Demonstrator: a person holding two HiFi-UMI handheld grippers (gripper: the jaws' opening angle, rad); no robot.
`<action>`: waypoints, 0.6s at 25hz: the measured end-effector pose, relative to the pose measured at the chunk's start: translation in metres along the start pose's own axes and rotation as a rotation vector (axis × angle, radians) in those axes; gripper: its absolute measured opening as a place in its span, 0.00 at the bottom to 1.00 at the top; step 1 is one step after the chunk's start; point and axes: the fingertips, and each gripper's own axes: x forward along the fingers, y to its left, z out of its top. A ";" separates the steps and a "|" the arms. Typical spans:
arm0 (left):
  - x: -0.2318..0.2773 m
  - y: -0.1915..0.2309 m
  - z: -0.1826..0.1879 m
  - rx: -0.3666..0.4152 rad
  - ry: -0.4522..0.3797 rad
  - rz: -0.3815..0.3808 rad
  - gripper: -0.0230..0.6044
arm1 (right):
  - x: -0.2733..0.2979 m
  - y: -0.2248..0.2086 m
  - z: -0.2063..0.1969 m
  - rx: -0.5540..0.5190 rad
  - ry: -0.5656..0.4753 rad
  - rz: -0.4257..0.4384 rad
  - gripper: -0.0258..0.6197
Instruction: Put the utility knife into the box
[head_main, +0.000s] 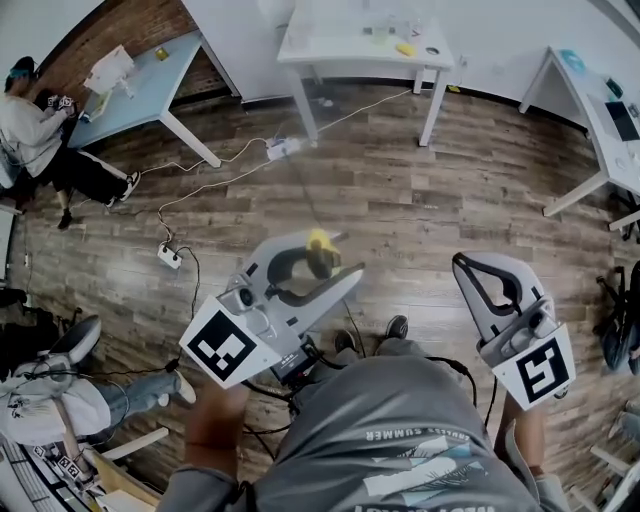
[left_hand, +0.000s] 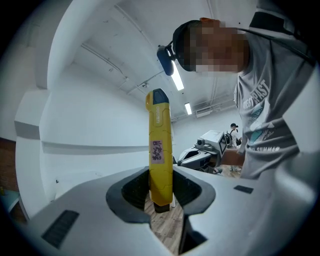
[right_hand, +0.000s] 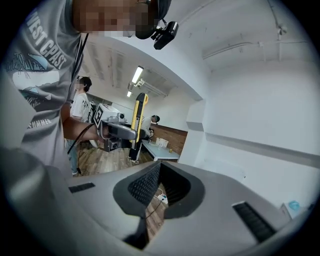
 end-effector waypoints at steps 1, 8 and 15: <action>0.008 -0.001 0.001 -0.004 0.006 0.002 0.24 | -0.003 -0.008 -0.003 0.002 -0.006 0.003 0.06; 0.055 0.002 0.005 0.010 0.031 0.029 0.24 | -0.014 -0.056 -0.018 -0.008 -0.034 0.026 0.06; 0.071 0.024 -0.002 -0.013 0.051 0.033 0.24 | 0.002 -0.078 -0.026 0.020 -0.024 0.033 0.06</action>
